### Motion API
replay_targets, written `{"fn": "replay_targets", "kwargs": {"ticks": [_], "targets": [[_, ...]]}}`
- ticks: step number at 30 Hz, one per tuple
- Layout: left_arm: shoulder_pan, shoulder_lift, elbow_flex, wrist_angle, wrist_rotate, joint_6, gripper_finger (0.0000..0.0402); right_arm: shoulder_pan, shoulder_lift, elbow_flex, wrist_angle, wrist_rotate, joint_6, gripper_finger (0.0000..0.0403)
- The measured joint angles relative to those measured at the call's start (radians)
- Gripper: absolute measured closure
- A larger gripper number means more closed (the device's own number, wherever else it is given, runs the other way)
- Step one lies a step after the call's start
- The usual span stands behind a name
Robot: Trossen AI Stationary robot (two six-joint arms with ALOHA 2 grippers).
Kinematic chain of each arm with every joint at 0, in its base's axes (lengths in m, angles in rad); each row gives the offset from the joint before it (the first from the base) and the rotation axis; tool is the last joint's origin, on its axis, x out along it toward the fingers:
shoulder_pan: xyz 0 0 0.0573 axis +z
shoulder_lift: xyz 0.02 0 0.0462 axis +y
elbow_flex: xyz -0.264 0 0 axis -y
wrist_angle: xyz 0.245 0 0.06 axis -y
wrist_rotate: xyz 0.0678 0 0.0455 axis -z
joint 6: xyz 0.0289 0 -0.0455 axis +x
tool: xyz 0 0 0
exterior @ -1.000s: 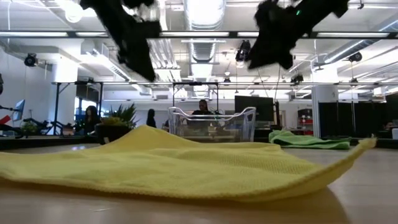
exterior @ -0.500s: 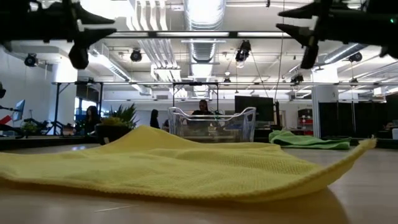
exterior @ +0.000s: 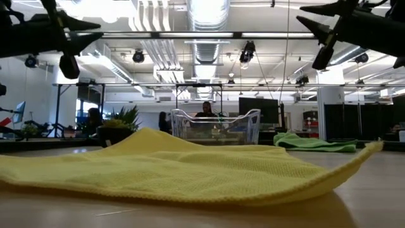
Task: Fold microfiber towels
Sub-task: Fold the yellow microfiber towel
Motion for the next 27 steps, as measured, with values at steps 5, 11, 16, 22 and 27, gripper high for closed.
{"fn": "replay_targets", "kwargs": {"ticks": [5, 11, 16, 22, 27], "targets": [[0.0, 0.062, 0.033, 0.05, 0.077, 0.032, 0.0341, 0.002, 0.01, 0.116, -0.05, -0.113, -0.158, 0.0328], [-0.006, 0.211, 0.226, -0.058, 0.313, 0.015, 0.0341, 0.002, -0.022, 0.315, -0.457, -0.197, -0.255, 0.0332], [-0.077, 0.452, 0.5, -0.542, 0.499, -0.015, 0.0341, 0.005, -0.094, 0.436, -0.848, -0.324, -0.249, 0.0335], [-0.271, 0.747, 0.715, -0.654, 0.498, 0.126, 0.0341, 0.053, -0.223, 0.466, -1.023, -0.336, -0.23, 0.0335], [-0.483, 0.944, 0.837, -0.875, 0.381, 0.165, 0.0341, 0.11, -0.302, 0.453, -1.129, -0.299, -0.166, 0.0335]]}}
